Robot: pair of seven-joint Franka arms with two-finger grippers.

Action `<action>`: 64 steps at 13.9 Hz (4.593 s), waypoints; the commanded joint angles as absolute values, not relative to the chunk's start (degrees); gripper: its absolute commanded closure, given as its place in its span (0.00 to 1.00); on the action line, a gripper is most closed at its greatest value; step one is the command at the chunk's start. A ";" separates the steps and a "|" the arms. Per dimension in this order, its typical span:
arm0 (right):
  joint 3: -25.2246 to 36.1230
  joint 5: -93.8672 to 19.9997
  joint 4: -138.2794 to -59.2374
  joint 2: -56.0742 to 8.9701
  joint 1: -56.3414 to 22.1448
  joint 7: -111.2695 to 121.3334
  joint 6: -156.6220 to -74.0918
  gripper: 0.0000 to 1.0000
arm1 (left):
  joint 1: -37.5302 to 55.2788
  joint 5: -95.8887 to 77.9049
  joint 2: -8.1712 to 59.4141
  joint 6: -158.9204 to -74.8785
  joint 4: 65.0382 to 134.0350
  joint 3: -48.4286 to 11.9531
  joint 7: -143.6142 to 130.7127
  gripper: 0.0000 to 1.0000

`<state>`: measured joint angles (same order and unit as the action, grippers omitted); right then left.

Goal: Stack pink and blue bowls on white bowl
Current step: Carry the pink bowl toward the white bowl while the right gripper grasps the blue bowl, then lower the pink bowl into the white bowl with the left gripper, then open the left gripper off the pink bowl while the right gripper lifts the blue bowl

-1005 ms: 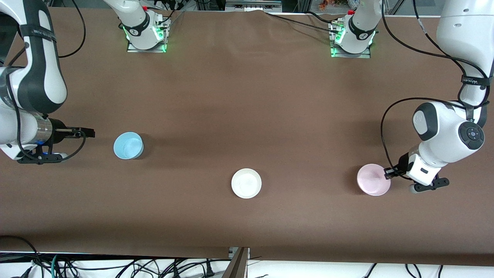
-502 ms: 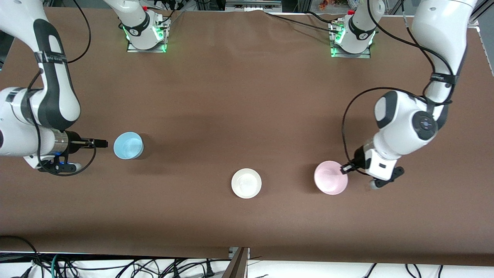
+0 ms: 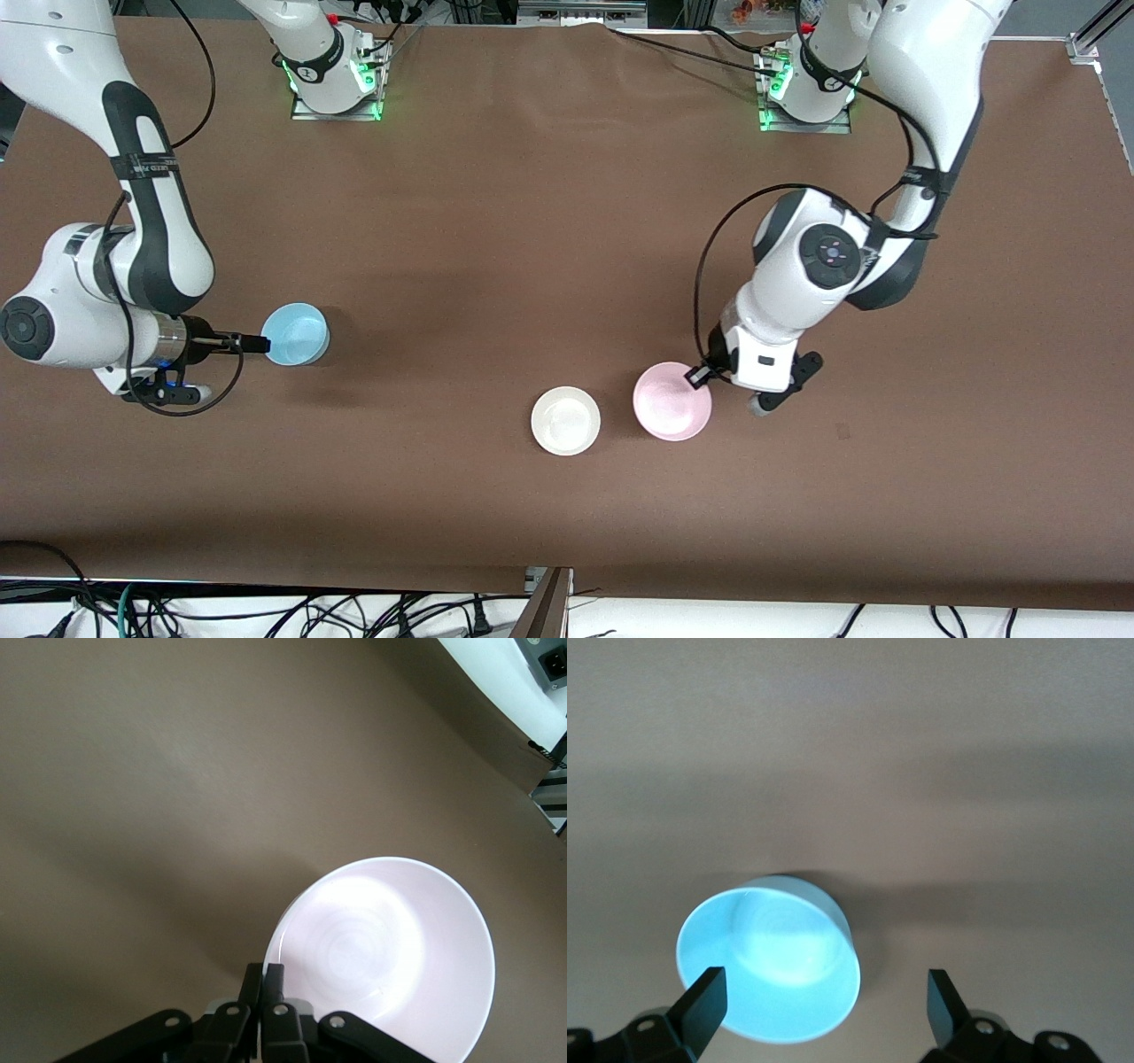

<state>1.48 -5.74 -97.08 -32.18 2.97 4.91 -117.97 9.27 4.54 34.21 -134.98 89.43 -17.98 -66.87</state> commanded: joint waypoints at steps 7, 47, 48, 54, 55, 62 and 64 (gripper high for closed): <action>0.97 -11.14 -103.44 -32.87 4.66 12.64 -124.71 0.00 | 24.51 7.56 46.13 -133.95 72.26 -8.01 -82.43 1.00; -5.43 -13.01 -93.71 -32.17 4.48 11.62 -115.25 1.00 | 32.08 7.38 58.10 -135.26 62.58 -4.31 -94.22 0.86; -6.49 -13.01 -92.04 -32.26 3.87 8.12 -113.22 1.00 | 31.99 7.30 58.01 -135.18 62.49 -4.31 -94.13 0.77; -7.91 -12.31 -87.45 -32.52 -6.39 -11.29 -113.29 1.00 | 31.38 7.12 56.52 -134.30 62.49 -4.57 -93.87 0.63; -7.91 -12.30 -85.71 -33.22 -8.59 -15.34 -113.55 1.00 | 30.94 6.86 55.64 -133.08 62.49 -4.83 -93.87 0.63; -7.73 -12.22 -74.27 -42.26 -18.62 -33.39 -121.88 1.00 | 26.29 3.17 49.23 -114.46 54.24 -5.19 -86.68 0.66; -7.73 -12.22 -73.65 -44.20 -20.38 -35.50 -126.45 1.00 | 22.52 0.89 45.55 -109.27 53.18 -5.36 -82.03 0.66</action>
